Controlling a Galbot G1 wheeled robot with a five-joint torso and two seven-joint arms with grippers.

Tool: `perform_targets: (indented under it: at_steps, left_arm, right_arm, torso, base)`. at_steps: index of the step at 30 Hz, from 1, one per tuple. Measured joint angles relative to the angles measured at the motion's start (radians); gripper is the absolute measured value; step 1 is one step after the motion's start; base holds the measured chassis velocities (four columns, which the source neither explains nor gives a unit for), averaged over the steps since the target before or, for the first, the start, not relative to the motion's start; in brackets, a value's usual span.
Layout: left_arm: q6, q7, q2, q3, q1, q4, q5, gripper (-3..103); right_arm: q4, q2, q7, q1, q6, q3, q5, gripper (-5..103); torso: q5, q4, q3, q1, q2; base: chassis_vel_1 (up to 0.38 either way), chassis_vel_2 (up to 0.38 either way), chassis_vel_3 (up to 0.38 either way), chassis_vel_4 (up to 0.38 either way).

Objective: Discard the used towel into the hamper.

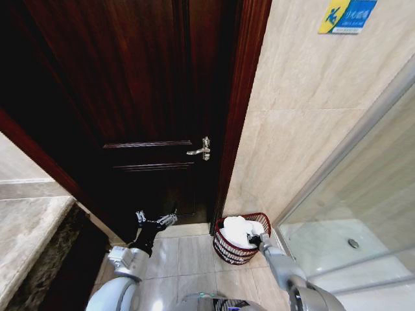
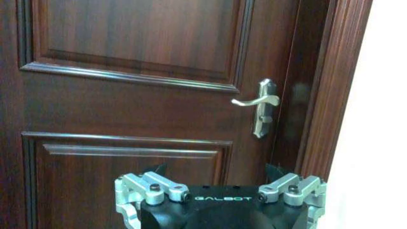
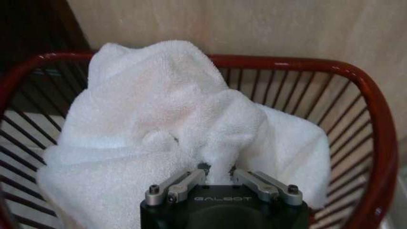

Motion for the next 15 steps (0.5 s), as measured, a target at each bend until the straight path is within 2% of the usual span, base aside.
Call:
perform_targets:
  at_steps: [15]
  left_arm:
    - [0.0,0.0,0.0,0.0,0.0,0.0,0.0,100]
  right_arm:
    - [-0.024,-0.01,0.175,0.026,-0.042,0.002,-0.022,7]
  torso:
    - [0.0,0.0001,0.0,0.0,0.0]
  base:
    - [0.0,0.0,0.0,0.0]
